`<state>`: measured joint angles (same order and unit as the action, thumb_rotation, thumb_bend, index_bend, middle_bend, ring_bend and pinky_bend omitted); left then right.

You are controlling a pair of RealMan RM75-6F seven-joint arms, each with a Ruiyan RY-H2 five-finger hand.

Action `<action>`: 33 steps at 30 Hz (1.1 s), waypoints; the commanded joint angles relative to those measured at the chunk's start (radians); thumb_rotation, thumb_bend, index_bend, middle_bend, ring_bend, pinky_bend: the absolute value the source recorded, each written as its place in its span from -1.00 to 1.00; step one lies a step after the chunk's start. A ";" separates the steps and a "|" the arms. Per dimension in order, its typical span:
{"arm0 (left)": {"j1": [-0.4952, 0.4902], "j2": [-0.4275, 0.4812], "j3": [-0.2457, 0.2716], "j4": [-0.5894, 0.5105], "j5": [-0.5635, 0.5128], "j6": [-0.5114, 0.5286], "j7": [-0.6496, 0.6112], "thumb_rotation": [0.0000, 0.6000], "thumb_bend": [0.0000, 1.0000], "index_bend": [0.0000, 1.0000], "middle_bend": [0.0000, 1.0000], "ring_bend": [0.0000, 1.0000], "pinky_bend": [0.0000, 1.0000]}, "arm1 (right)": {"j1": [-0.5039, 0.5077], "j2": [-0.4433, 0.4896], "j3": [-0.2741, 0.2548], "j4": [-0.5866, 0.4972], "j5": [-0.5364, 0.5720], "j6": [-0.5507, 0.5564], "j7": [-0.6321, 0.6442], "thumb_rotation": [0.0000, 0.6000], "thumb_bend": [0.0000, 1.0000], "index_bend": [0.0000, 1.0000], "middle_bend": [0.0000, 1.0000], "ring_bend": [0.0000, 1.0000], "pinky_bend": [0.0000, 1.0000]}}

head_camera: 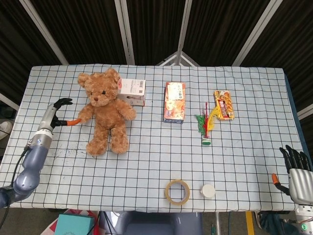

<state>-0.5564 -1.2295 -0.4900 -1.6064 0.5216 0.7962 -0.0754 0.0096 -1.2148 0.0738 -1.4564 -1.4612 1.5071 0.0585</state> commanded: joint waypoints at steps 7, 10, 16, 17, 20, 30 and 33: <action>0.261 0.341 0.030 -0.264 0.211 -0.032 -0.198 1.00 -0.49 -0.60 -0.66 -1.00 -0.94 | -0.001 0.002 0.001 -0.003 0.000 0.002 0.014 1.00 -0.27 -0.79 -0.88 -0.83 -1.00; 0.343 0.389 0.037 -0.279 0.349 0.034 -0.240 1.00 -0.49 -0.56 -0.66 -1.00 -0.94 | -0.001 0.001 0.001 -0.004 -0.006 0.007 0.015 1.00 -0.27 -0.79 -0.88 -0.83 -1.00; 0.456 0.333 0.116 -0.186 0.657 0.260 -0.281 1.00 -0.49 -0.54 -0.66 -1.00 -0.94 | -0.003 -0.002 -0.001 -0.001 -0.025 0.026 0.013 1.00 -0.27 -0.79 -0.88 -0.83 -1.00; 0.463 0.315 0.128 -0.158 0.695 0.296 -0.270 1.00 -0.49 -0.54 -0.66 -1.00 -0.94 | -0.003 -0.003 0.000 -0.001 -0.027 0.030 0.014 1.00 -0.27 -0.79 -0.88 -0.83 -1.00; 0.477 0.236 0.161 -0.049 0.799 0.422 -0.233 1.00 -0.49 -0.54 -0.66 -1.00 -0.94 | -0.005 -0.007 0.002 0.001 -0.031 0.041 0.020 1.00 -0.27 -0.79 -0.88 -0.83 -1.00; 0.462 0.052 0.209 0.245 0.925 0.601 -0.342 1.00 -0.49 -0.53 -0.67 -1.00 -0.94 | -0.006 -0.015 0.003 0.018 -0.032 0.045 0.020 1.00 -0.27 -0.79 -0.87 -0.83 -1.00; 0.453 0.031 0.226 0.282 0.933 0.600 -0.353 1.00 -0.49 -0.53 -0.68 -1.00 -0.94 | -0.006 -0.018 0.001 0.020 -0.036 0.047 0.010 1.00 -0.27 -0.79 -0.87 -0.83 -1.00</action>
<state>-0.0981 -1.1819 -0.2784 -1.3433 1.4416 1.3922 -0.4154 0.0038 -1.2318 0.0755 -1.4366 -1.4960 1.5536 0.0698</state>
